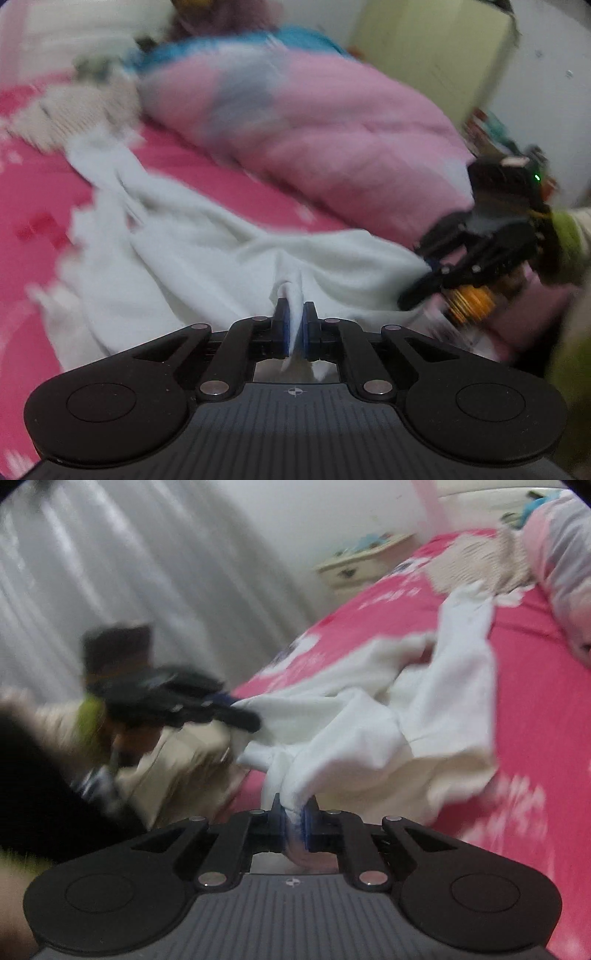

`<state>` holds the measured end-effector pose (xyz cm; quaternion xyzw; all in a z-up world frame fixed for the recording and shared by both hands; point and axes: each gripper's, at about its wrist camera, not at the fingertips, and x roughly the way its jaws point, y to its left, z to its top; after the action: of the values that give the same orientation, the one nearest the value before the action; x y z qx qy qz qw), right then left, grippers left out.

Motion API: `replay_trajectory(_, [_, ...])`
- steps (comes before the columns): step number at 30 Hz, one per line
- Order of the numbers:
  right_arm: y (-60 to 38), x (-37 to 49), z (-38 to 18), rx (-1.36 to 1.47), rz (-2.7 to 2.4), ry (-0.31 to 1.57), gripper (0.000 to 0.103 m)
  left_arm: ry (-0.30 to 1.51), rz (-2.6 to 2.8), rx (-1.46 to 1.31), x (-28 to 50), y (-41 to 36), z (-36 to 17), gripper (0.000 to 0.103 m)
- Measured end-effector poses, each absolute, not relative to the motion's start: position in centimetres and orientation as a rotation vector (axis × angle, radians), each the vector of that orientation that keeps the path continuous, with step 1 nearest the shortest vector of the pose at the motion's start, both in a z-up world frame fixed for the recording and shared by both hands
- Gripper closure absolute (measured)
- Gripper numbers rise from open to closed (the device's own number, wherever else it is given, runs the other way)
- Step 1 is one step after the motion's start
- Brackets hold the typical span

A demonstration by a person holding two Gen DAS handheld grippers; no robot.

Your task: Fold clothes

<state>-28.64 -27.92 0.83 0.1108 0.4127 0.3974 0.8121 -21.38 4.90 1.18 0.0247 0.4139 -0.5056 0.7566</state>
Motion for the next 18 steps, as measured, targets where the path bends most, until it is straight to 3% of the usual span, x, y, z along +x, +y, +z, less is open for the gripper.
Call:
replay_trajectory(6, [-27.0, -32.2, -2.8, 0.16, 0.831, 1.082, 0.088, 1.124, -1.149, 0.17, -23.7, 4.2, -3.0, 0.096])
replay_trajectory(8, [-26.8, -32.0, -3.4, 0.113, 0.827, 1.154, 0.079, 1.154, -1.137, 0.146, -23.2, 4.4, -3.0, 0.09])
replay_trajectory(9, [-26.6, -31.9, -3.6, 0.086, 0.828, 1.19, 0.066, 1.159, -1.136, 0.132, -22.9, 4.5, -2.7, 0.079])
replay_trajectory(10, [-26.6, -31.8, -3.7, 0.061, 0.835, 1.214, 0.06, 1.147, -1.136, 0.117, -22.6, 4.6, -2.2, 0.071])
replay_trajectory(13, [-27.7, -31.0, -2.3, 0.05, 0.842, 1.199, 0.057, 1.074, -1.142, 0.124, -21.5, 4.6, -0.7, 0.062])
replay_trajectory(15, [-29.2, -30.1, -1.7, 0.146, 0.812, 1.197, 0.048, 1.038, -1.135, 0.146, -20.5, 3.8, -0.1, 0.058])
replay_trajectory(18, [-31.6, -30.0, -1.4, 0.307, 0.763, 1.18, 0.047, 1.004, -1.127, 0.171, -18.4, 1.9, 0.4, 0.057])
